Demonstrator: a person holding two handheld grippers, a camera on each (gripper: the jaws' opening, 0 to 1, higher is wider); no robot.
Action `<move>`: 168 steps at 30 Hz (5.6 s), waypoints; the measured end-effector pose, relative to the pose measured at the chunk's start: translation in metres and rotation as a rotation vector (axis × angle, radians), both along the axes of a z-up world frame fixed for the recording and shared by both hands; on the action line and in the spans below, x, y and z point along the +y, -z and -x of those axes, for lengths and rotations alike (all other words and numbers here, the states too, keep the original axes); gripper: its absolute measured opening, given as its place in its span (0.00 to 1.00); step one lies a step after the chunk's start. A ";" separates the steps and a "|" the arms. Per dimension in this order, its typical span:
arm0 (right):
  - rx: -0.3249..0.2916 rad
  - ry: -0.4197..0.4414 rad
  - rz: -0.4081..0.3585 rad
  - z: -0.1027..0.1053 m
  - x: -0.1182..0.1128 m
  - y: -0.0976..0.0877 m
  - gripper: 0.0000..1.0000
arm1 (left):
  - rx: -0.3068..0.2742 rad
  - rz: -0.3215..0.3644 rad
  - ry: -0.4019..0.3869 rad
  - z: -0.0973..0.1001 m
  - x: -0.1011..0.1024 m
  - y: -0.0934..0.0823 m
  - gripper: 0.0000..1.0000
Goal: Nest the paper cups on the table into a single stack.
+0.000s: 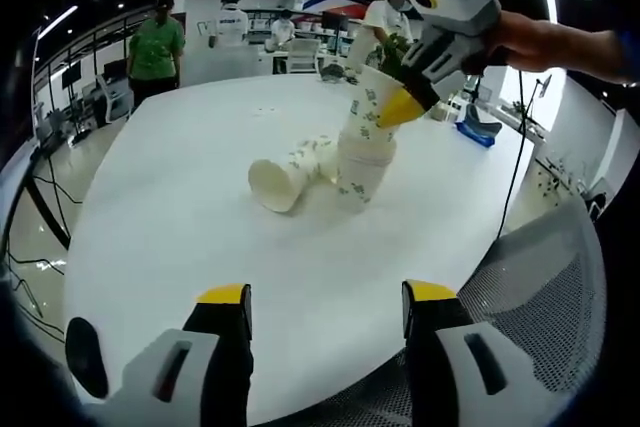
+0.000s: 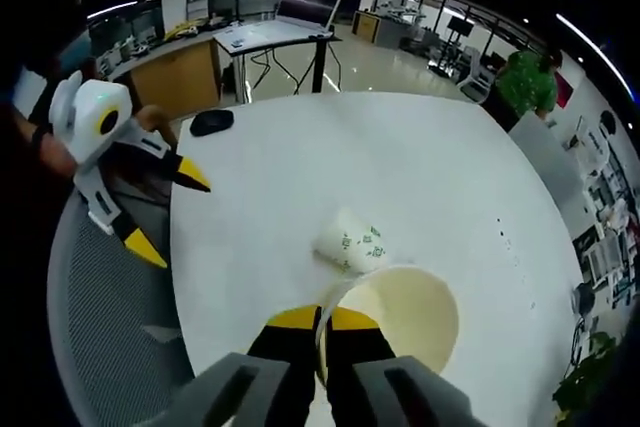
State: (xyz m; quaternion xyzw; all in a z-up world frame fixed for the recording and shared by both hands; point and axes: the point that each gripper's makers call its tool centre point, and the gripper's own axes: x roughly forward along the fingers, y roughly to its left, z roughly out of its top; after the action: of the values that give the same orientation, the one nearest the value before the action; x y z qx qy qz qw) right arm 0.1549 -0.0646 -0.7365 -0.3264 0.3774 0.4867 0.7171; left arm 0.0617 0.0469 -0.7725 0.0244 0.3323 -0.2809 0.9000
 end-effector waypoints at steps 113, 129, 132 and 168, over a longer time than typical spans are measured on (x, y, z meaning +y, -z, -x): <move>-0.138 0.701 -0.543 0.044 -0.051 -0.011 0.52 | 0.083 0.211 -0.107 -0.010 0.008 -0.004 0.63; -0.182 0.724 -0.560 0.062 -0.052 0.000 0.54 | 0.098 0.227 -0.142 -0.012 0.012 -0.004 0.62; -0.237 0.720 -0.530 0.062 -0.056 -0.002 0.58 | 0.095 0.226 -0.147 -0.013 0.013 -0.005 0.62; -0.160 0.744 -0.613 0.080 -0.054 0.017 0.56 | 0.144 0.236 -0.161 -0.101 -0.024 0.030 0.48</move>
State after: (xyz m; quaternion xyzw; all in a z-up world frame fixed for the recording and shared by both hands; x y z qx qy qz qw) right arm 0.0749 -0.1186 -0.7535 0.0202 0.2513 0.2596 0.9322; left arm 0.1631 0.0231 -0.8029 -0.1285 0.3616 -0.2460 0.8901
